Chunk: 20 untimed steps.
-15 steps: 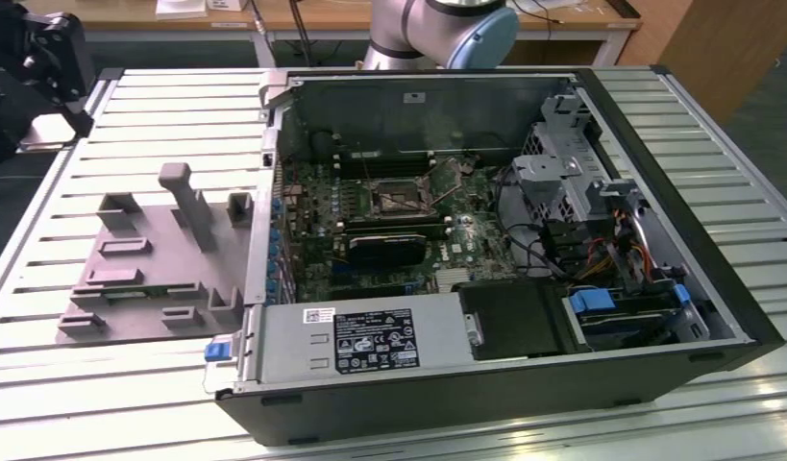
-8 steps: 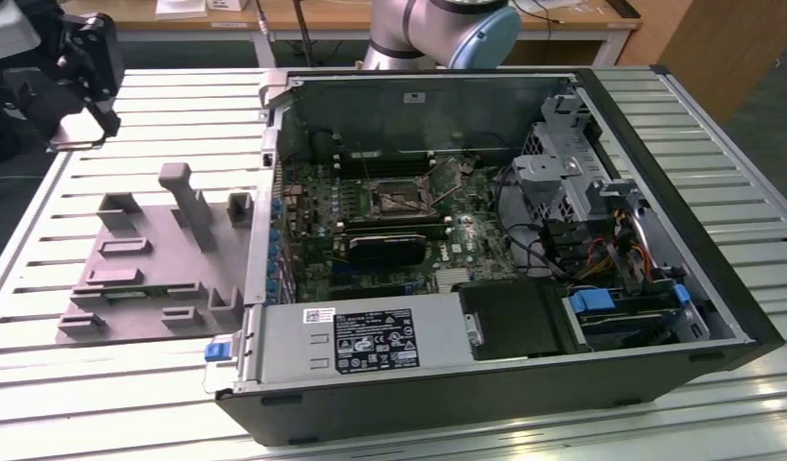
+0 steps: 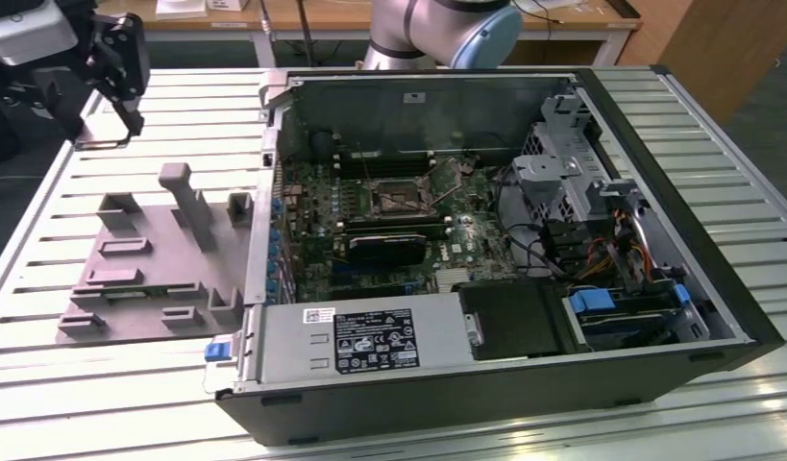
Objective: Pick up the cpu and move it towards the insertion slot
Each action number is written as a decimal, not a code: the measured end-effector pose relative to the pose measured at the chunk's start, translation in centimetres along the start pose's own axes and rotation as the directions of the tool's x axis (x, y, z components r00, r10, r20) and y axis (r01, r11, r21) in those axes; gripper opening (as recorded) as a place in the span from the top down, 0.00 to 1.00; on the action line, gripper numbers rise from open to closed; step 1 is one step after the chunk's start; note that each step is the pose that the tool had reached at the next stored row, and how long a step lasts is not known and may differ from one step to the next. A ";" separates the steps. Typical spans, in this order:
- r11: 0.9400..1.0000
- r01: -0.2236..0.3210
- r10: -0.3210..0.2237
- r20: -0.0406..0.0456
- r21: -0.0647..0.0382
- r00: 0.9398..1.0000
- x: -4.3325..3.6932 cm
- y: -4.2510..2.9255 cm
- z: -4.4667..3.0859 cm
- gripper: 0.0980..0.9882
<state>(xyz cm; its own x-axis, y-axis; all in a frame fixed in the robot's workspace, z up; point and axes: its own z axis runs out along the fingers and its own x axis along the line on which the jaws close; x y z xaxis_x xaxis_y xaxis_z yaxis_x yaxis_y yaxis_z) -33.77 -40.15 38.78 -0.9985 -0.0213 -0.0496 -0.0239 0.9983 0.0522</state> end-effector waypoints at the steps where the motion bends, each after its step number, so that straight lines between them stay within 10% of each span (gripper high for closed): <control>1: 1.000 0.000 0.000 0.000 0.000 1.000 -0.31 0.00 0.01 0.50; 20: 1.000 0.000 0.000 -0.002 0.000 1.000 -6.42 -0.15 0.31 0.50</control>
<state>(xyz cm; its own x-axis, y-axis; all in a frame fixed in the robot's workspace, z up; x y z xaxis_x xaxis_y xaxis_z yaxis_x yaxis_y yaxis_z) -27.34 -40.15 38.78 -0.9986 -0.0213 -0.0479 -0.0238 0.9983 0.0523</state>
